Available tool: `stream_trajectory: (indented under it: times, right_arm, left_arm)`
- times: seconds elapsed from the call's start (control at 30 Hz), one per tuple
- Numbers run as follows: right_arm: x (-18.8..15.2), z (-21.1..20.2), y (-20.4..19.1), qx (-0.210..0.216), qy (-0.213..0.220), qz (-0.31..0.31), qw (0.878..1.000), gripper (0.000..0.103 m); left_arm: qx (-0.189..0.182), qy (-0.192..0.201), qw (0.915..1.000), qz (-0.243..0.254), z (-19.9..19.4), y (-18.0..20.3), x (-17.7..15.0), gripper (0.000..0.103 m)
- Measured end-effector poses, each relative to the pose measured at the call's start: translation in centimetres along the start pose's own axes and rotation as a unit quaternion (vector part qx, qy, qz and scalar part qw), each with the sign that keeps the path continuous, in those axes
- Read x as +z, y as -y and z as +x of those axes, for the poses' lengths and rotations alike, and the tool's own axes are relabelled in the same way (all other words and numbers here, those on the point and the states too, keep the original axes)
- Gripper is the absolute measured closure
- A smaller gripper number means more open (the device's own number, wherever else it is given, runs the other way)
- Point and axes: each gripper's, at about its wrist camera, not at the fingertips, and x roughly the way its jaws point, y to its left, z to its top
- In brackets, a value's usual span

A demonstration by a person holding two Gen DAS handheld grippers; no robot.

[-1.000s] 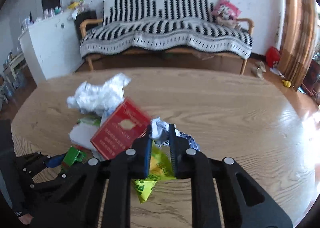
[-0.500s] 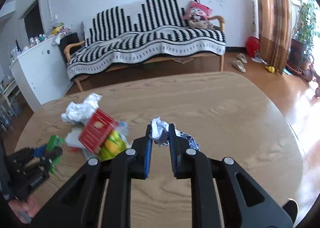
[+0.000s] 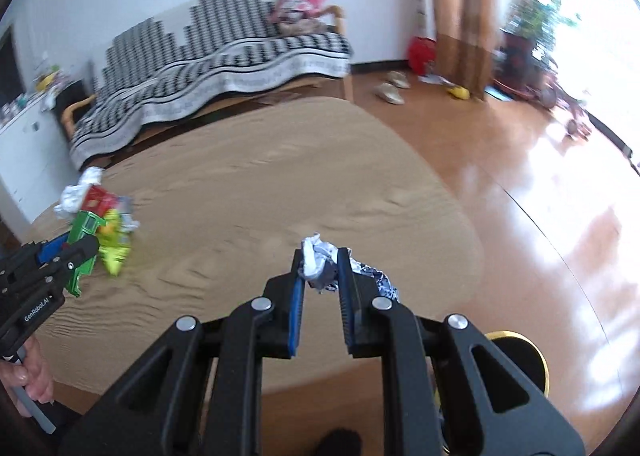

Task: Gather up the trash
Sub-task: 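Carry the green car and the foil wrapper with both grippers to the bin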

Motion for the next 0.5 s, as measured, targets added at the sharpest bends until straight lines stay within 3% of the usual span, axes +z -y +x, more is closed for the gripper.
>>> stream_trajectory:
  times: [0.23, 0.5]
  right_arm:
    - [-4.3, -1.6, 11.3, -0.062, -0.023, 0.084, 0.994, 0.087]
    - [-11.1, -1.1, 22.3, -0.109, -0.092, 0.172, 0.975, 0.087]
  left_arm:
    - [-0.093, -0.023, 0.9937, 0.058, 3.2, 12.3, -0.1, 0.071]
    - [-0.211, -0.071, 0.9703, 0.095, 6.7, 24.6, -2.9, 0.070]
